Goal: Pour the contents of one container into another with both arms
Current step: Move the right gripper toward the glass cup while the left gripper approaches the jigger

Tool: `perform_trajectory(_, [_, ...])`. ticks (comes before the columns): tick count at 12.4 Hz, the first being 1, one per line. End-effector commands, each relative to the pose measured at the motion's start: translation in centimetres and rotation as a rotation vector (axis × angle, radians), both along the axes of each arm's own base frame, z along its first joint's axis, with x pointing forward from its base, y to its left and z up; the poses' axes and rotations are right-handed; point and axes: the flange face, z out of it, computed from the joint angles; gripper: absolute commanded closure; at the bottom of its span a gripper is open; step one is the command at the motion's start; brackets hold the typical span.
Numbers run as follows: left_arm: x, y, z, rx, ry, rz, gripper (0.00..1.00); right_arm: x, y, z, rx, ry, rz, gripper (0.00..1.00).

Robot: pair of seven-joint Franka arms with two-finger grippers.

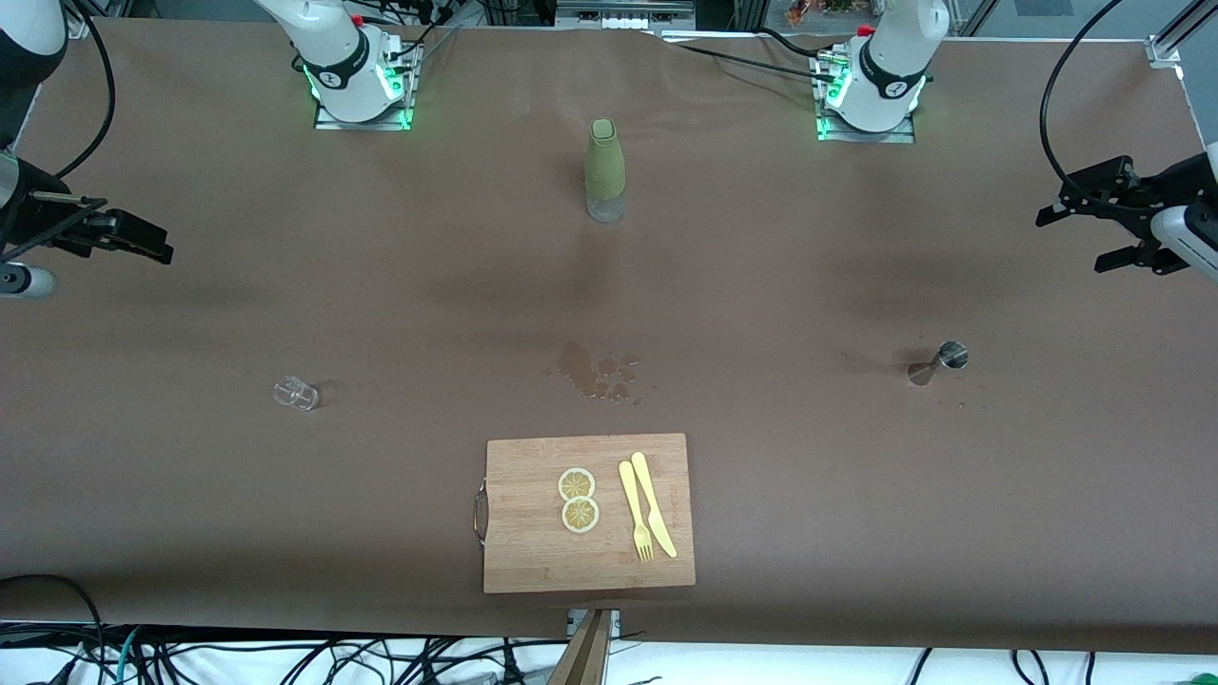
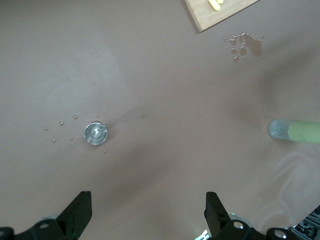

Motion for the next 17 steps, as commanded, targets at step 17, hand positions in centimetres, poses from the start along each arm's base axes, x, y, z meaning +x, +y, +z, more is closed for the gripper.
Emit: perform_trajectory(17, [-1.6, 11.3, -15.2, -0.464, -0.236, -0.320, 0.00, 4.4, 0.4, -8.9, 0.148, 0.056, 0.166, 0.00])
